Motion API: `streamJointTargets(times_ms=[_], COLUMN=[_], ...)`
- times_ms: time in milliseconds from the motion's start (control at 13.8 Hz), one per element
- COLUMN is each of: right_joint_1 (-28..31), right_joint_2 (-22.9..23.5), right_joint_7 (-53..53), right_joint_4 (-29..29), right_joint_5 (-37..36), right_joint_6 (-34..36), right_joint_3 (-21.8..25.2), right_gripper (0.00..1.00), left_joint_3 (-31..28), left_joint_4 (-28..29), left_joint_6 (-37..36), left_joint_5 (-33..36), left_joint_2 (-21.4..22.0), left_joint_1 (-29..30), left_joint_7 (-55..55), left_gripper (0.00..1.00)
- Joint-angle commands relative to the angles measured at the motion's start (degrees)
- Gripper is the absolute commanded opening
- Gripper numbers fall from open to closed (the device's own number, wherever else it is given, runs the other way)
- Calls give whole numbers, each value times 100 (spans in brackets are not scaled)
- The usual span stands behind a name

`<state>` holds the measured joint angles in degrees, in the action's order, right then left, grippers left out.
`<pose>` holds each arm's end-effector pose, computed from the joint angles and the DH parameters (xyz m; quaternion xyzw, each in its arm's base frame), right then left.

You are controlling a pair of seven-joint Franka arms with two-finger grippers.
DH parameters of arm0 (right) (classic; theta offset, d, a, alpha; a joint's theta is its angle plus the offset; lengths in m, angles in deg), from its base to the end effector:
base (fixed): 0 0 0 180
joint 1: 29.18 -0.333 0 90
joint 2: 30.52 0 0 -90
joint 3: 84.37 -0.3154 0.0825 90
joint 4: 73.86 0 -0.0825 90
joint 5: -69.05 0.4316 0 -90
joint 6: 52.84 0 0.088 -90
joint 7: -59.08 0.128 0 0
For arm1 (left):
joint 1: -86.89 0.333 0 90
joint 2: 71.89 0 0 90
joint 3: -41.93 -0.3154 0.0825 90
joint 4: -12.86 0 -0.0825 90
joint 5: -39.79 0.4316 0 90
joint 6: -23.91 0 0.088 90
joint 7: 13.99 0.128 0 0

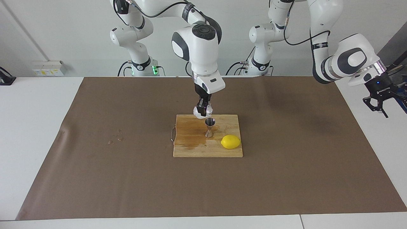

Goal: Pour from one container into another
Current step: 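Tilt the white cup with the right gripper to pour into the metal cup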

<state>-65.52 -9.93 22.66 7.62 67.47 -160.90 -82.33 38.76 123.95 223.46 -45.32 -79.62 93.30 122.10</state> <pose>0.6012 0.4111 0.4718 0.8113 0.5819 0.0520 0.0205 0.5978 0.2267 0.4652 -0.8158 0.2185 -0.3693 0.3877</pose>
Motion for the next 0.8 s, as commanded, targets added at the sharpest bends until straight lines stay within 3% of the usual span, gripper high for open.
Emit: streamJointTargets(times_ms=[0,507,725], right_joint_1=[30,-67,-75], right_joint_2=[51,50,50], right_joint_7=[143,90,90], right_joint_4=[-185,-150,-150], right_joint_5=[-229,-431,-440], right_joint_6=[179,417,417], right_joint_3=[-45,-45,-45], right_gripper=[0,0,0], left_joint_3=[-25,-60,-61], left_joint_4=[-263,-264,-272], left_joint_6=[93,93,85], left_joint_5=[458,1417,1427], left_joint_2=[-27,78,96], left_joint_1=[45,62,-8], left_joint_7=[399,594,576], left_gripper=[70,72,72])
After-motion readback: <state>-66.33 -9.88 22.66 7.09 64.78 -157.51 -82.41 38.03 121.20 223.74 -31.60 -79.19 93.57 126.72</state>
